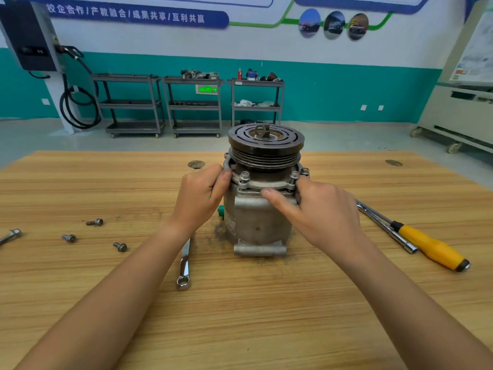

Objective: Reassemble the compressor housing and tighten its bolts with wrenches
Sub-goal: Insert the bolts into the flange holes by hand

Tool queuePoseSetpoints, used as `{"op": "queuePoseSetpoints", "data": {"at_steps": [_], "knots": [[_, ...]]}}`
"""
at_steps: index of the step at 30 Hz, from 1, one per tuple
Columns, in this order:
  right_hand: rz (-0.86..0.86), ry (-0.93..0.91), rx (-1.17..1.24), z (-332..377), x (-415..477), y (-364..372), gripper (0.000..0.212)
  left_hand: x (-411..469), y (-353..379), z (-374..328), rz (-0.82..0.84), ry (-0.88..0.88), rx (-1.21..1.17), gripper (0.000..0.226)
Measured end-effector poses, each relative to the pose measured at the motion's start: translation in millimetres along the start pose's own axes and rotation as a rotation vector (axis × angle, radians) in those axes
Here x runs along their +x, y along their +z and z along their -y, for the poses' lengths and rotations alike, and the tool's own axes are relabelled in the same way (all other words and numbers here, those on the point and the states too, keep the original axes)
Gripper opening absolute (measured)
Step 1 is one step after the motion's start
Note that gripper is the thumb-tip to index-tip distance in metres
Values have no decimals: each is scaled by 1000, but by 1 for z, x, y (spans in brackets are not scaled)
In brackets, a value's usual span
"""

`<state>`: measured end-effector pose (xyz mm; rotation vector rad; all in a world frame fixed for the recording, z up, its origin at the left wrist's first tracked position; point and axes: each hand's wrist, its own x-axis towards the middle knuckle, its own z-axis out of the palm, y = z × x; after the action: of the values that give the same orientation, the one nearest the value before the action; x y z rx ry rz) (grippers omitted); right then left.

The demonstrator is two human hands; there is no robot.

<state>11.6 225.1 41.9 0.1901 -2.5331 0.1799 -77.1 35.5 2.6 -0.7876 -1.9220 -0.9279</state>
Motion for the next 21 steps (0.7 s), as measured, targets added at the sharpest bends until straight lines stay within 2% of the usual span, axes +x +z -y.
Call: {"op": "queuePoseSetpoints", "data": {"at_steps": [3,6,8,14,18,21], "knots": [[-114,-29,30,1,0,7,74,0,3,-1,-31,10,-27,48],[-329,-96,173,1,-2,15,58,0,4,-4,-51,13,-48,47],[-389,-121,217,0,-2,17,57,-1,5,-4,-60,-14,-54,39],[-425,-143,256,-1,-2,20,54,-1,4,-3,-38,-45,-81,43],[-420,-120,259,0,-2,21,48,0,0,-6,-30,4,-42,30],[-425,-123,242,0,-2,21,47,0,-2,-6,-9,8,-14,31]]}}
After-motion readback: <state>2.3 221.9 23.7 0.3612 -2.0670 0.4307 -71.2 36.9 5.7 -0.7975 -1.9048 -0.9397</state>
